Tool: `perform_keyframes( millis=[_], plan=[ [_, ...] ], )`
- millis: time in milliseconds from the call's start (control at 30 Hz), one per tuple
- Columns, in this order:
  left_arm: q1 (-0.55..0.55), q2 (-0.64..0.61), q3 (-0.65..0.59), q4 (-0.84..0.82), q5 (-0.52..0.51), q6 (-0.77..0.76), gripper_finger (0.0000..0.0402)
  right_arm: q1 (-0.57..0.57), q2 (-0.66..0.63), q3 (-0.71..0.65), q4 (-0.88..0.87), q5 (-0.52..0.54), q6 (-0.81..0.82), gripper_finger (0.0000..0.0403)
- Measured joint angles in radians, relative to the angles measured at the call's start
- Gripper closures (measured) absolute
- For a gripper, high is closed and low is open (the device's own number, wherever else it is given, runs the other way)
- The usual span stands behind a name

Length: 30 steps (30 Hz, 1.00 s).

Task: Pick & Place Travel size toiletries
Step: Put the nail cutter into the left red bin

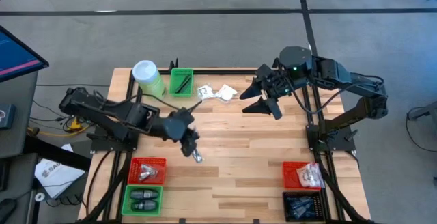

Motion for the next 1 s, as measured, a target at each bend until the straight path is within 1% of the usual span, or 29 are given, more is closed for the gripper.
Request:
perform_keyframes(
  millis=[200,400,500,667,833,1000],
  plan=[
    [-0.055,0.000,0.000,-0.256,0.063,-0.089,0.0361,0.000,0.000,0.000,-0.008,0.000,-0.008,0.0120],
    [-0.113,0.000,-0.001,-0.446,0.132,-0.142,0.0361,0.000,0.000,0.000,-0.007,0.000,-0.012,0.0120],
    [-0.136,0.000,-0.047,-0.449,0.192,-0.160,0.0361,0.009,0.003,0.000,-0.005,0.008,-0.046,0.0120],
    [-0.199,0.001,-0.164,-0.436,0.291,-0.160,0.0361,0.043,0.045,0.000,0.038,0.043,-0.058,0.0120],
    [-0.262,-0.040,-0.266,-0.415,0.305,-0.160,0.0361,0.086,0.107,0.000,0.085,0.106,-0.038,0.0120],
    [-0.315,-0.130,-0.400,-0.302,0.306,-0.187,0.0361,0.123,0.163,0.000,0.149,0.166,0.023,0.0120]
  ],
)
